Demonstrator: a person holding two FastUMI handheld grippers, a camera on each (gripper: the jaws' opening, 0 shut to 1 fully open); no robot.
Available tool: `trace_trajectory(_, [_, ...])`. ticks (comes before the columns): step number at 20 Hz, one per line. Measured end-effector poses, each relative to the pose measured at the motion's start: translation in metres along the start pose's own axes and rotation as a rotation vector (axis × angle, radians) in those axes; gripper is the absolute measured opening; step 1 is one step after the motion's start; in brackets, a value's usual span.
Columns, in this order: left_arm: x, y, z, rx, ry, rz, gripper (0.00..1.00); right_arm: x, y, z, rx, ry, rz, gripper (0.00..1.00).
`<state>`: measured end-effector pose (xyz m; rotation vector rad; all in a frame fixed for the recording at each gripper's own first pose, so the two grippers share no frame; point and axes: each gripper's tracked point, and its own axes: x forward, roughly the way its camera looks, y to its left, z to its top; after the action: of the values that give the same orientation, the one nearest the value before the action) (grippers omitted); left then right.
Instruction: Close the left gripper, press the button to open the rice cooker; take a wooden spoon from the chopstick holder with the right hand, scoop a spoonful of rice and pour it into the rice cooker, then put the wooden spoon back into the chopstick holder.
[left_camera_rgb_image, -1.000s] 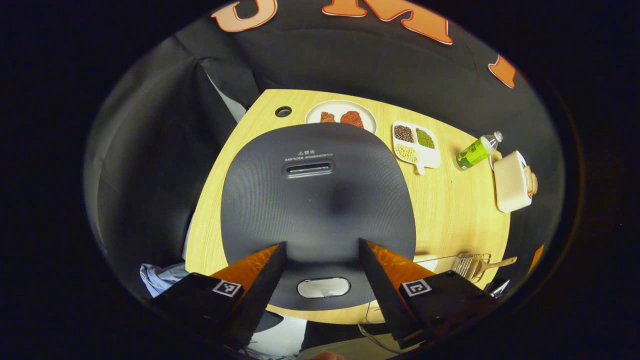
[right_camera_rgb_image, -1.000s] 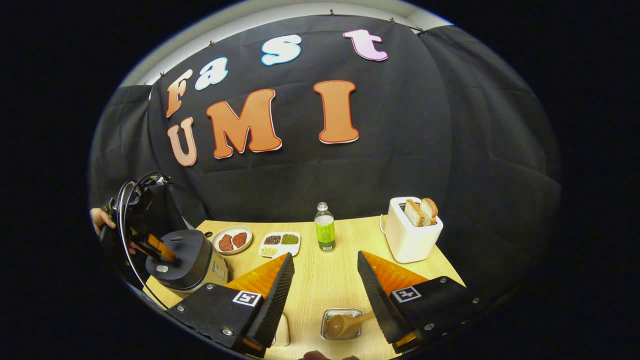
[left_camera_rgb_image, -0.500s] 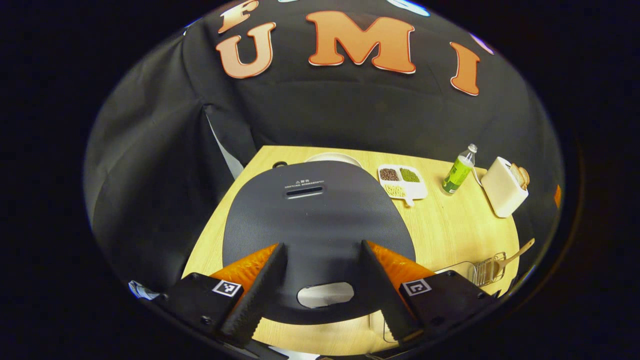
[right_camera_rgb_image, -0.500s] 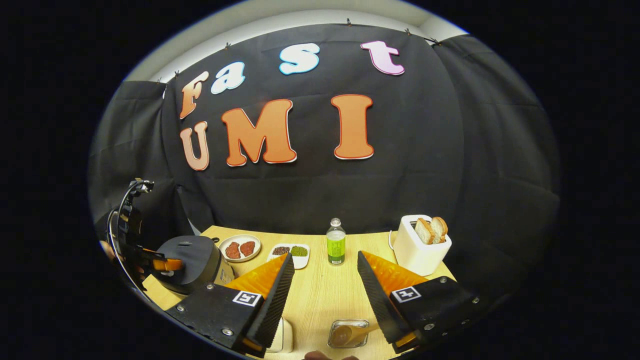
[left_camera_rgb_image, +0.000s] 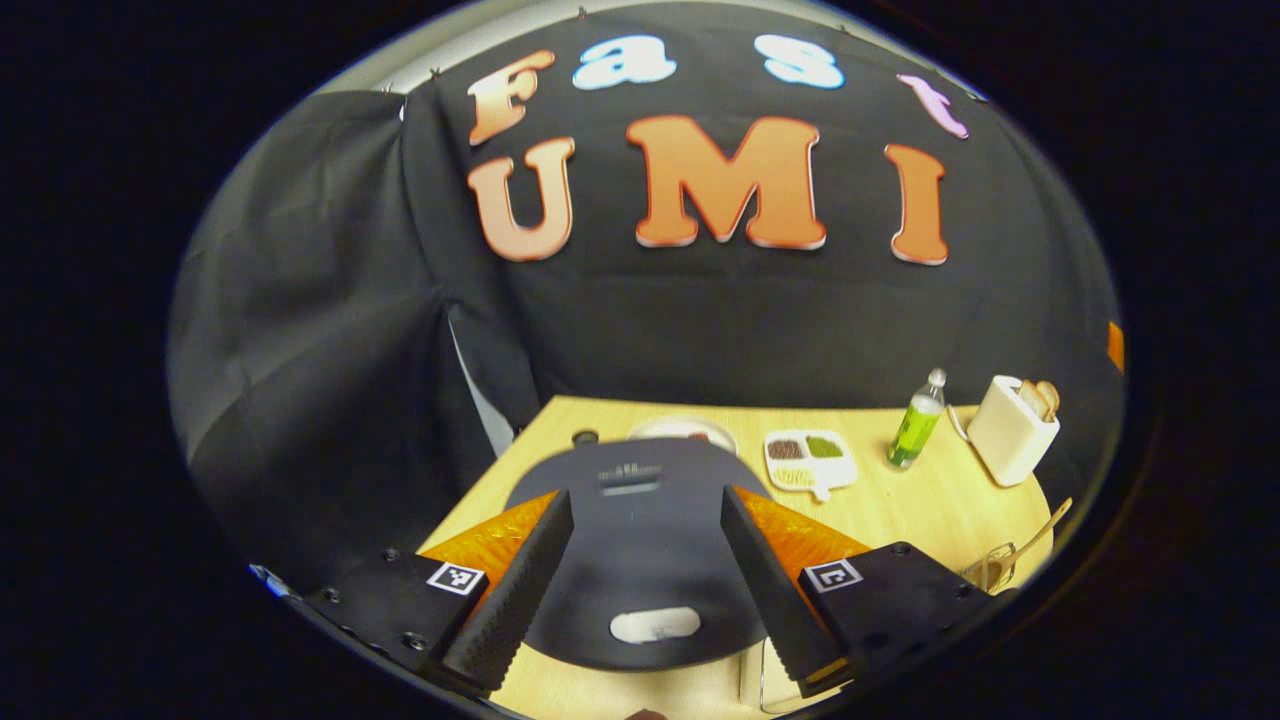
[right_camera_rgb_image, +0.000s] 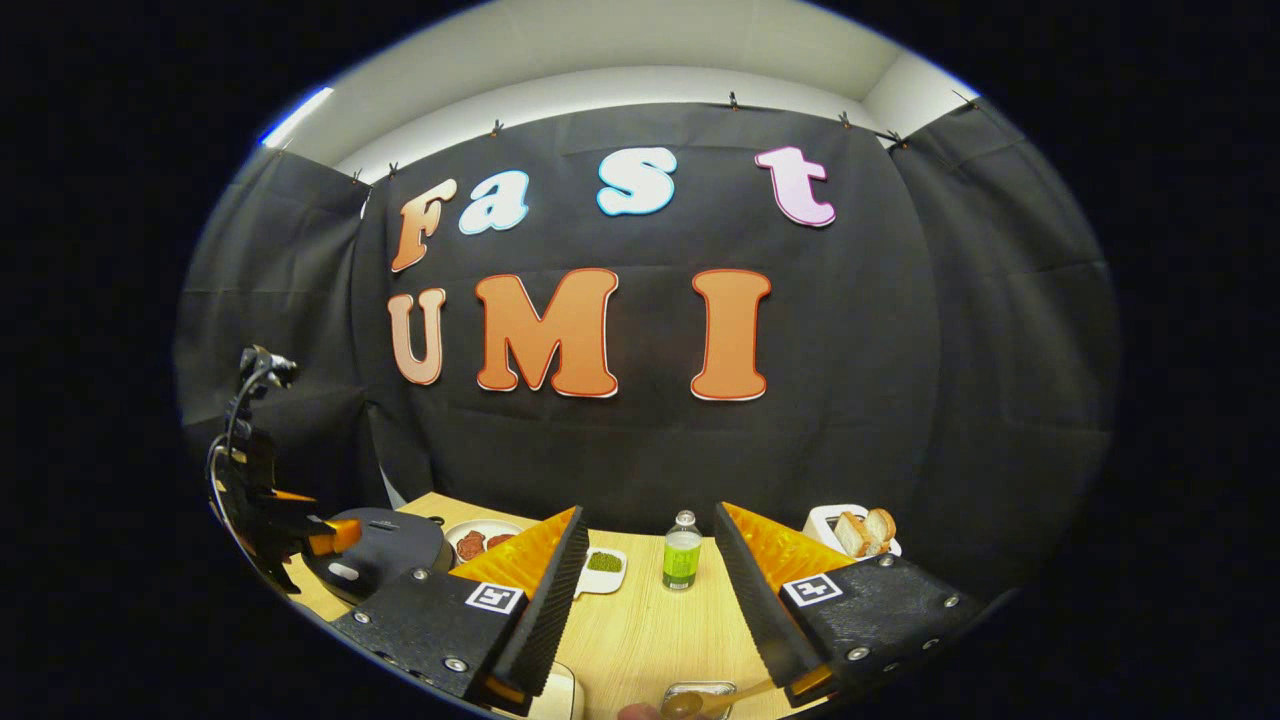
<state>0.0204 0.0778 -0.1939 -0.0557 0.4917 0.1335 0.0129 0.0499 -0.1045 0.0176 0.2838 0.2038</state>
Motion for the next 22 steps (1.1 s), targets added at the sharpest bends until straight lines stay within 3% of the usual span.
trace_trajectory(3, [-0.024, -0.004, 0.059, 0.028, -0.176, -0.011, 1.00, -0.001, -0.002, 0.016, -0.005, -0.040, -0.010, 0.80])
trace_trajectory(5, [-0.035, -0.011, 0.084, 0.057, -0.235, -0.033, 1.00, -0.002, -0.002, 0.026, -0.009, -0.061, -0.013, 0.80])
trace_trajectory(11, [-0.067, -0.023, 0.148, 0.015, -0.423, -0.079, 0.97, -0.012, -0.003, 0.066, -0.029, -0.153, -0.025, 0.80])
trace_trajectory(15, [-0.084, -0.024, 0.162, 0.034, -0.497, -0.071, 0.97, -0.016, 0.001, 0.084, -0.042, -0.218, -0.039, 0.80])
trace_trajectory(22, [-0.114, -0.033, 0.164, -0.006, -0.551, -0.071, 0.99, -0.019, 0.016, 0.073, -0.049, -0.184, -0.011, 0.80])
